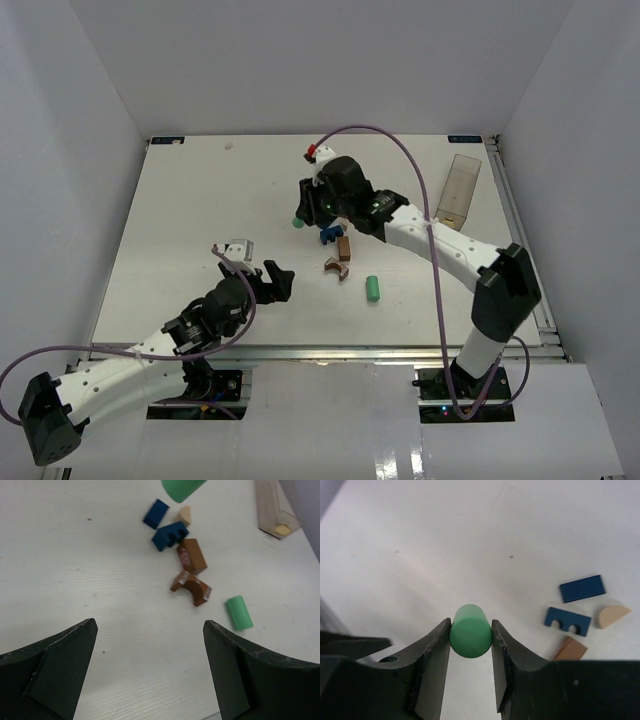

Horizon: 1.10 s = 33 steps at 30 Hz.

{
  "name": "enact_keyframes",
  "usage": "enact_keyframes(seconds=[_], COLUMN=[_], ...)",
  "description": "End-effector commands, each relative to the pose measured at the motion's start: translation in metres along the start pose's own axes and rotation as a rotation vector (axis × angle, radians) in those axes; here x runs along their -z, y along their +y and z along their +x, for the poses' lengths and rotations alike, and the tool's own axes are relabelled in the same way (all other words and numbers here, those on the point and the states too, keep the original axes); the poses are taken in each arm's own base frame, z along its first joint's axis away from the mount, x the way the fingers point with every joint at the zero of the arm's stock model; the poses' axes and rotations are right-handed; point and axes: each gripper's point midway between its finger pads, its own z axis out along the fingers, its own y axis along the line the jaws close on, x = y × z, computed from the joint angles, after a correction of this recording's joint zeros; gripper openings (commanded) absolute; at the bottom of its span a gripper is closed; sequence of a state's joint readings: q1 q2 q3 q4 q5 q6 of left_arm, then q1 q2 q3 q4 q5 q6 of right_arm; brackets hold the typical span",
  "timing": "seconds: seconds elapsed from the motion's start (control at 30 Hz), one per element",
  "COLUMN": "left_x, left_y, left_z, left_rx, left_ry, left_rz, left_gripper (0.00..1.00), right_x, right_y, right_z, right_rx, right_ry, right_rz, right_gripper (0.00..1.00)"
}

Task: Build the wood block tower

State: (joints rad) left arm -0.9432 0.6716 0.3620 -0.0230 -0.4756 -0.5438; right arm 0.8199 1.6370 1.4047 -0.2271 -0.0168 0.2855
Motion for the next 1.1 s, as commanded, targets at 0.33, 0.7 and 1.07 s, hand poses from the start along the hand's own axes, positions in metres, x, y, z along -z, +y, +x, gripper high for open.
enact_keyframes(seconds=[0.33, 0.7, 1.07], left_x=[0.036, 0.03, 0.028], left_y=[0.061, 0.054, 0.052], left_z=[-0.042, -0.037, -0.035], left_rx=[0.196, 0.161, 0.156], left_ry=[-0.208, -0.171, -0.162], left_rz=[-0.24, -0.216, -0.208], left_gripper=[0.98, 0.98, 0.98], right_x=[-0.089, -0.096, -0.081], right_y=[-0.062, -0.085, -0.123], right_z=[0.055, 0.095, 0.104], right_rx=[0.17, 0.209, 0.193], right_ry=[0.173, 0.189, 0.196], right_rz=[0.38, 0.502, 0.597], right_gripper=[0.08, 0.08, 0.08])
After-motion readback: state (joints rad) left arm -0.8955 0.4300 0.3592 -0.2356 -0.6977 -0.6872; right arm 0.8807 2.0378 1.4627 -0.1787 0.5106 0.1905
